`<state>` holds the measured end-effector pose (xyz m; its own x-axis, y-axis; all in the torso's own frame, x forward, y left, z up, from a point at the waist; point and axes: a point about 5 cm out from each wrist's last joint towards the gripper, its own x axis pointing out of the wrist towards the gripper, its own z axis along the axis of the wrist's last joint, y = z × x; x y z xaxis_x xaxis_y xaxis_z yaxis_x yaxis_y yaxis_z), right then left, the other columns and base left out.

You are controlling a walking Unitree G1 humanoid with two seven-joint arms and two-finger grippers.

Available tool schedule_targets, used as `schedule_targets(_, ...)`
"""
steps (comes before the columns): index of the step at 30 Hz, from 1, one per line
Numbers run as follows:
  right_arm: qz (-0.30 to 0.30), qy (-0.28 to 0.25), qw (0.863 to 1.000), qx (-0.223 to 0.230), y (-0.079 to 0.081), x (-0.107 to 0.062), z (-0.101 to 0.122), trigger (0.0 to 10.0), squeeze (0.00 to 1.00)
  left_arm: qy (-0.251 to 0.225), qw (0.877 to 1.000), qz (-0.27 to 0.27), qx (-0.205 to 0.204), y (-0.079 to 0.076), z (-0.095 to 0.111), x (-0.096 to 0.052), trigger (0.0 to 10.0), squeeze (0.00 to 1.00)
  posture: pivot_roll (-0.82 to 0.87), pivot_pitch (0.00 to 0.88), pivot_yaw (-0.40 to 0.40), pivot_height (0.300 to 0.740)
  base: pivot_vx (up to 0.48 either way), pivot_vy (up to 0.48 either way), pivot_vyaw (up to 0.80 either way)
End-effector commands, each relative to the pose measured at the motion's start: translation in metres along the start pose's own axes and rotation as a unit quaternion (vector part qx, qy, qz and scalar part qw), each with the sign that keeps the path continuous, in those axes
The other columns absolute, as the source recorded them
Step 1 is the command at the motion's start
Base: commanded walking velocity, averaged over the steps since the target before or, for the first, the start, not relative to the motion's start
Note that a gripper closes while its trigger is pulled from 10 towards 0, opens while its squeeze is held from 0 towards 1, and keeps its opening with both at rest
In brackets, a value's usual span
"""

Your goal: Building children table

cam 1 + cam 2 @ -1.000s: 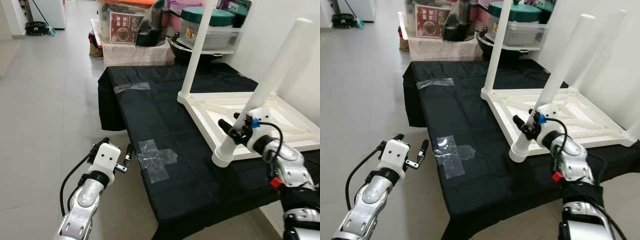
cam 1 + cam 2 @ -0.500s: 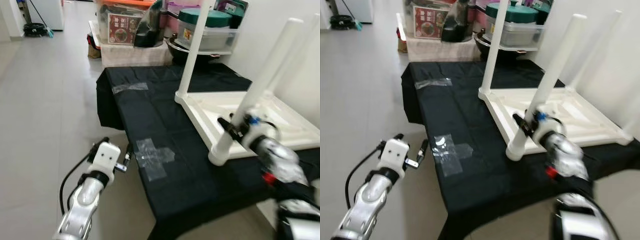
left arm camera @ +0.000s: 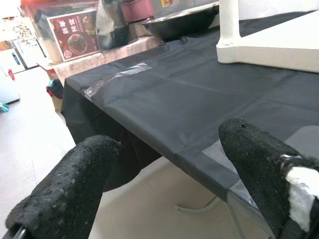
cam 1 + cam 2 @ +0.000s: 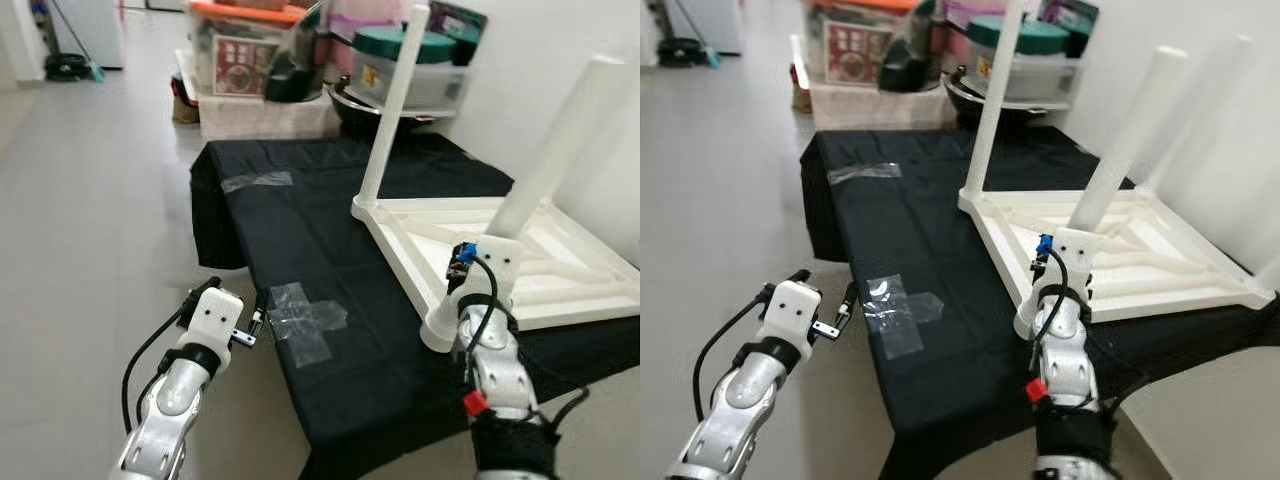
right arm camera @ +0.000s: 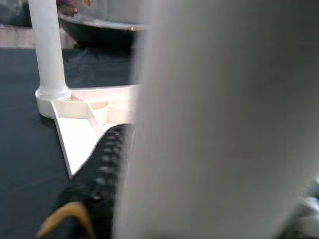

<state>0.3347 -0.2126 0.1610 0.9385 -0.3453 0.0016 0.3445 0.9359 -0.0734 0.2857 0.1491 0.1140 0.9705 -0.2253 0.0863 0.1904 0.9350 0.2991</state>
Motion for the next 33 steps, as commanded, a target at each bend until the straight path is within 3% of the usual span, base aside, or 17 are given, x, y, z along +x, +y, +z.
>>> schedule_targets(1, 0.031, -0.009, 0.999, 0.012, 0.004, 0.005, 0.010, 10.0, 0.97, 0.001, 1.000, -0.002, 0.002, -0.001, -0.001, 0.001, 10.0, 0.00, 0.03, 0.000, -0.142, 0.740, 0.000, 0.000, 0.00)
schedule_targets(2, 0.031, -0.009, 0.999, 0.012, 0.004, 0.005, 0.010, 10.0, 0.97, 0.001, 1.000, -0.002, 0.002, -0.001, -0.001, 0.001, 10.0, 0.00, 0.03, 0.000, -0.142, 0.740, 0.000, 0.000, 0.00)
schedule_targets(3, 0.097, -0.029, 0.994, 0.043, 0.007, 0.010, 0.023, 10.0, 0.00, 0.001, 1.000, -0.003, 0.001, -0.002, -0.001, 0.001, 10.0, 0.00, 0.03, 0.000, -0.138, 0.740, 0.000, 0.000, 0.00)
schedule_targets(4, 0.197, -0.049, 0.977, 0.060, 0.010, 0.011, 0.036, 10.0, 0.00, 0.001, 1.000, -0.004, 0.001, -0.004, -0.002, 0.000, 10.0, 0.00, 0.03, 0.000, -0.141, 0.740, 0.000, 0.000, 0.00)
schedule_targets(5, 0.197, -0.049, 0.977, 0.060, 0.010, 0.011, 0.036, 10.0, 0.00, 0.001, 1.000, -0.004, 0.001, -0.004, -0.002, 0.000, 10.0, 0.00, 0.03, 0.000, -0.141, 0.740, 0.000, 0.000, 0.00)
schedule_targets(8, 0.373, -0.082, 0.923, 0.045, 0.008, 0.007, 0.054, 10.0, 0.00, 0.001, 1.000, -0.005, 0.002, -0.004, -0.002, -0.001, 10.0, 0.00, 0.04, 0.000, -0.150, 0.740, 0.000, 0.000, 0.00)
schedule_targets(13, 0.426, -0.044, 0.904, 0.016, -0.001, 0.012, 0.042, 10.0, 0.00, 0.000, 1.000, 0.001, 0.003, 0.000, -0.002, -0.001, 10.0, 0.00, 0.05, 0.000, -0.156, 0.740, 0.000, 0.000, 0.00)
schedule_targets(14, 0.430, -0.039, 0.902, 0.011, -0.002, 0.012, 0.040, 7.3, 0.00, 0.001, 1.000, 0.001, 0.003, -0.001, -0.002, -0.002, 10.0, 0.00, 0.05, 0.000, -0.155, 0.740, 0.000, 0.000, 0.00)
schedule_targets(15, 0.430, -0.039, 0.902, 0.011, -0.002, 0.012, 0.040, 7.3, 0.00, 0.001, 1.000, 0.001, 0.003, -0.001, -0.002, -0.002, 10.0, 0.00, 0.05, 0.000, -0.155, 0.740, 0.000, 0.000, 0.00)
schedule_targets(16, 0.427, -0.039, 0.903, 0.011, -0.003, 0.013, 0.038, 1.5, 0.00, 0.001, 1.000, 0.000, 0.002, -0.002, -0.003, -0.003, 10.0, 0.00, 0.05, 0.000, -0.151, 0.740, 0.000, 0.000, 0.00)
schedule_targets(18, 0.424, -0.033, 0.905, 0.013, -0.006, 0.015, 0.035, 0.0, 0.00, 0.001, 1.000, -0.002, 0.003, -0.002, -0.003, -0.004, 10.0, 0.00, 0.05, 0.000, -0.149, 0.740, 0.000, 0.000, 0.00)
schedule_targets(23, 0.422, -0.027, 0.906, 0.010, -0.007, 0.016, 0.032, 0.0, 0.00, 0.001, 1.000, -0.003, 0.003, -0.002, -0.003, -0.004, 10.0, 0.00, 0.05, 0.000, -0.149, 0.740, 0.000, 0.000, 0.00)
schedule_targets(26, 0.355, 0.029, 0.934, -0.020, -0.013, 0.022, 0.013, 0.0, 0.00, 0.000, 1.000, -0.005, 0.003, -0.002, -0.002, -0.003, 10.0, 0.00, 0.04, 0.000, -0.138, 0.740, 0.000, 0.000, 0.00)
schedule_targets(27, 0.226, 0.070, 0.971, -0.024, -0.021, 0.031, -0.006, 0.0, 0.00, -0.001, 1.000, -0.008, 0.003, -0.002, -0.002, -0.002, 10.0, 0.00, 0.03, 0.000, -0.133, 0.740, 0.000, 0.000, 0.00)
schedule_targets(30, 0.226, 0.070, 0.971, -0.024, -0.021, 0.031, -0.006, 0.0, 0.00, -0.001, 1.000, -0.008, 0.003, -0.002, -0.002, -0.002, 10.0, 0.00, 0.03, 0.000, -0.133, 0.740, 0.000, 0.000, 0.00)
schedule_targets(32, 0.134, 0.084, 0.987, -0.009, -0.029, 0.036, -0.013, 0.0, 0.00, -0.001, 1.000, -0.011, 0.002, -0.003, -0.002, -0.002, 10.0, 0.00, 0.03, 0.000, -0.132, 0.740, 0.000, 0.000, 0.00)
schedule_targets(33, -0.017, 0.107, 0.994, 0.019, -0.042, 0.033, -0.028, 0.0, 0.00, -0.001, 1.000, -0.013, 0.000, -0.006, -0.002, -0.002, 10.0, 0.00, 0.03, 0.000, -0.135, 0.740, 0.000, 0.000, 0.00)
